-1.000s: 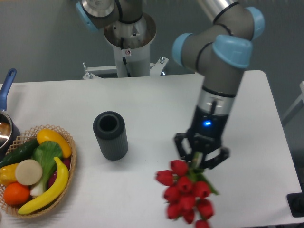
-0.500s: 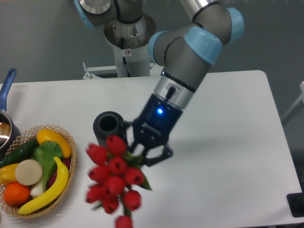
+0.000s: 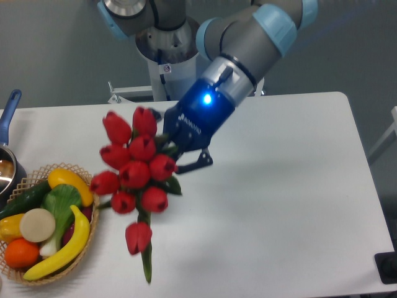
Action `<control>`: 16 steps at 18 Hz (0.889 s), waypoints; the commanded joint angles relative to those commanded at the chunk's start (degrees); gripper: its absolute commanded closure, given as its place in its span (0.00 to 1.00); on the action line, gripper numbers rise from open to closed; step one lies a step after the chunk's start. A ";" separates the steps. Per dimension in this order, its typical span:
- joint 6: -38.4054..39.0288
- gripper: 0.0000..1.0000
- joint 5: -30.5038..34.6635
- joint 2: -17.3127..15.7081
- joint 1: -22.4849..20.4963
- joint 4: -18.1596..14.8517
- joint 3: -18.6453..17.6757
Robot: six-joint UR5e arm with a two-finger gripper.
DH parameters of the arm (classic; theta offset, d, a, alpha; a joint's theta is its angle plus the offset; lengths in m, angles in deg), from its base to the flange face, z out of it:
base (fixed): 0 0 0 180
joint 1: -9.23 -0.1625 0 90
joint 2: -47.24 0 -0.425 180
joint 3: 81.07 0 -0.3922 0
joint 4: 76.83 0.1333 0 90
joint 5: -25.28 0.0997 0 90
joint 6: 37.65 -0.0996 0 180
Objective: Insert the flowers into the vase
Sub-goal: 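Lower the tulip stems into the vase opening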
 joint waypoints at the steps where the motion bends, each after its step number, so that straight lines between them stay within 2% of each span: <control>1: -1.05 0.96 -1.84 -0.62 -0.27 0.00 -1.67; 4: -8.42 0.96 -6.33 -2.20 -1.50 0.00 -7.12; 7: -10.55 0.95 -8.62 -3.78 -2.47 0.00 -10.47; 13: -16.52 0.93 -10.47 -3.35 -2.65 -0.09 -12.32; 16: -17.14 0.93 -10.56 -3.35 -2.38 -0.09 -13.55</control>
